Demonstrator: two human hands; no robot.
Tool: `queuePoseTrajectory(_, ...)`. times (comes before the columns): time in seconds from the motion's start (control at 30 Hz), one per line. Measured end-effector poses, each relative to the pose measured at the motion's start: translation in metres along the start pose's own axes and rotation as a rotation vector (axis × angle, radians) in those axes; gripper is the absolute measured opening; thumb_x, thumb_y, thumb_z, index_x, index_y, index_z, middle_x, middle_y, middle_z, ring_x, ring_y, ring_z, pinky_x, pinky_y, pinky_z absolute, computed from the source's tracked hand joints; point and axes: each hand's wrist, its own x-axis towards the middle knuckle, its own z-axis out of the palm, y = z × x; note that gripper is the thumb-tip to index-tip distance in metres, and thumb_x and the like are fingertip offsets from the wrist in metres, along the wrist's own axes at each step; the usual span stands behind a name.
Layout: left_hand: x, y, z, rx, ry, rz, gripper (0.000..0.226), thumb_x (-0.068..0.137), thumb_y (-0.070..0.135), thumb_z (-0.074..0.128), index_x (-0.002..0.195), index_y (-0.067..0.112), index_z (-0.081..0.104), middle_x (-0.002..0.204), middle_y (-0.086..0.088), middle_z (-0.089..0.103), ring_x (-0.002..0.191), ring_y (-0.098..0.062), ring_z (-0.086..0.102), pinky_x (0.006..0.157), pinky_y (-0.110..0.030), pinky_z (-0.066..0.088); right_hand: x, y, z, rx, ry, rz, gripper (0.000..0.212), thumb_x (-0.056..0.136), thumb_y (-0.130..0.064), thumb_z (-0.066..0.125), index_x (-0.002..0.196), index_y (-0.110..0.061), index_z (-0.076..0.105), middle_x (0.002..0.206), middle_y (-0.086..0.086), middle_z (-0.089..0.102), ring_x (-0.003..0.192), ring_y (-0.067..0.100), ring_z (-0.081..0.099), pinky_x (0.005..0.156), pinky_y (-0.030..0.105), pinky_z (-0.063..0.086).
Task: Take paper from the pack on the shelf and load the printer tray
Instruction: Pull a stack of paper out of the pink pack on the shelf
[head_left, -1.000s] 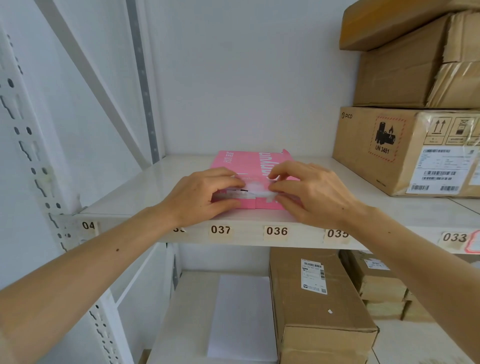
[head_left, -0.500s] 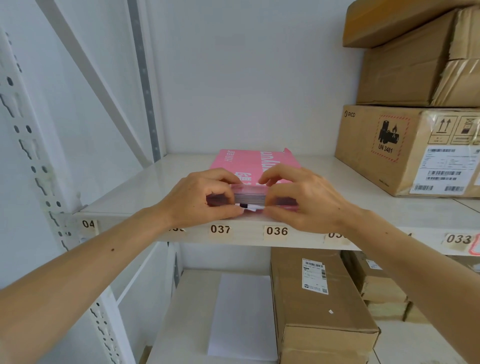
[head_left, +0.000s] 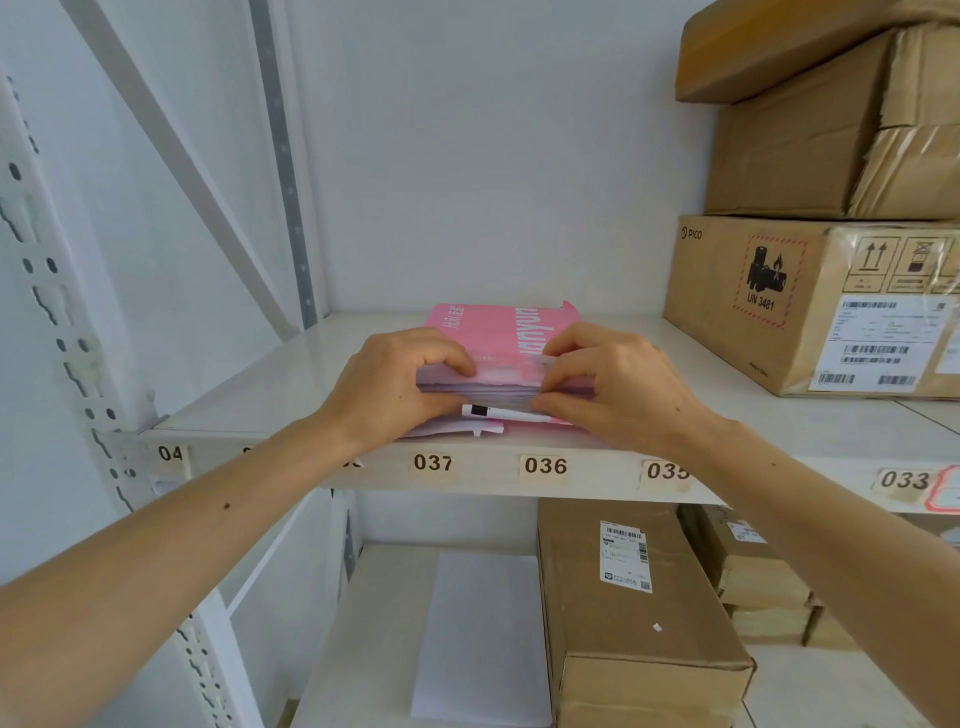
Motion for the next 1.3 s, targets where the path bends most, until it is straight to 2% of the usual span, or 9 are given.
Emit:
queuePoseTrajectory(0.07,0.001,0.0,0.0,0.011,0.007,0.022,0.031,0.07,0.017,0.084,0.099,0.021,0.074,0.102,0.01,0.07,0.099,-0.012,0.066,0.087,-0.043,0.053,0.001,0.0,0.001,-0.004,0.004,0.015,0.01,0.078,-0.029,0.079,0.084,-0.021,0.079,0.103,-0.003,0.069,0.086,0.021,0.066,0.064,0.026,0.039)
queuePoseTrajectory(0.2,0.002,-0.002,-0.002,0.026,0.021,0.047,0.039,0.07,0.022,0.083,0.107,0.02,0.072,0.11,0.008,0.07,0.105,-0.013,0.065,0.088,-0.043,0.053,0.003,0.002,0.001,-0.079,0.002,-0.002,0.019,0.076,-0.025,0.081,0.093,-0.02,0.079,0.107,0.0,0.069,0.088,0.026,0.067,0.065,0.026,0.032)
queuePoseTrajectory(0.5,0.001,-0.001,-0.006,0.031,0.018,0.035,0.041,0.071,0.021,0.084,0.11,0.021,0.073,0.11,0.009,0.07,0.105,-0.011,0.065,0.089,-0.041,0.053,0.008,0.0,-0.005,-0.109,-0.032,0.016,0.014,0.081,-0.028,0.076,0.093,-0.02,0.08,0.114,-0.003,0.067,0.095,0.023,0.065,0.067,0.027,0.037)
queuePoseTrajectory(0.6,0.003,0.001,-0.008,0.033,0.003,0.031,0.039,0.072,0.02,0.083,0.11,0.021,0.073,0.11,0.009,0.07,0.102,-0.009,0.065,0.088,-0.035,0.053,0.01,0.001,-0.006,-0.098,-0.031,0.03,0.012,0.083,-0.028,0.075,0.091,-0.022,0.08,0.113,-0.004,0.067,0.095,0.02,0.065,0.067,0.025,0.035)
queuePoseTrajectory(0.7,0.005,0.001,-0.011,0.025,-0.012,0.02,0.038,0.073,0.019,0.082,0.11,0.022,0.073,0.108,0.01,0.071,0.094,-0.004,0.063,0.08,-0.026,0.049,0.011,0.002,-0.006,-0.108,-0.035,0.028,0.01,0.084,-0.028,0.074,0.091,-0.023,0.08,0.112,-0.006,0.067,0.093,0.019,0.065,0.066,0.025,0.035)
queuePoseTrajectory(0.9,0.006,-0.002,-0.01,0.054,0.007,0.037,0.038,0.074,0.019,0.082,0.111,0.024,0.072,0.108,0.01,0.071,0.096,-0.015,0.067,0.079,-0.044,0.054,0.006,0.002,-0.002,-0.164,0.059,-0.116,0.013,0.072,-0.014,0.083,0.084,-0.017,0.079,0.096,0.003,0.071,0.078,0.028,0.069,0.054,0.03,0.049)
queuePoseTrajectory(1.1,0.005,-0.008,-0.007,0.095,0.03,0.117,0.033,0.077,0.027,0.074,0.11,0.024,0.072,0.112,0.009,0.071,0.104,-0.015,0.066,0.082,-0.045,0.055,0.006,0.003,0.001,-0.178,0.095,-0.174,0.021,0.072,-0.007,0.082,0.091,-0.014,0.076,0.112,0.007,0.068,0.088,0.025,0.07,0.05,0.038,0.055)
queuePoseTrajectory(1.2,0.005,-0.009,-0.007,0.115,0.041,0.144,0.03,0.078,0.028,0.071,0.109,0.025,0.071,0.111,0.01,0.07,0.103,-0.015,0.067,0.081,-0.044,0.055,0.007,0.003,-0.001,-0.241,0.095,-0.245,0.006,0.081,-0.014,0.072,0.085,-0.013,0.077,0.112,0.008,0.068,0.087,0.023,0.07,0.046,0.036,0.054)
queuePoseTrajectory(1.3,0.005,-0.011,-0.007,0.121,0.035,0.169,0.023,0.08,0.026,0.071,0.103,0.027,0.07,0.108,0.011,0.071,0.101,-0.015,0.067,0.079,-0.044,0.055,0.008,0.003,-0.001,-0.312,0.105,-0.31,0.021,0.087,-0.019,0.059,0.076,-0.012,0.076,0.109,0.009,0.069,0.085,0.024,0.07,0.044,0.033,0.052)
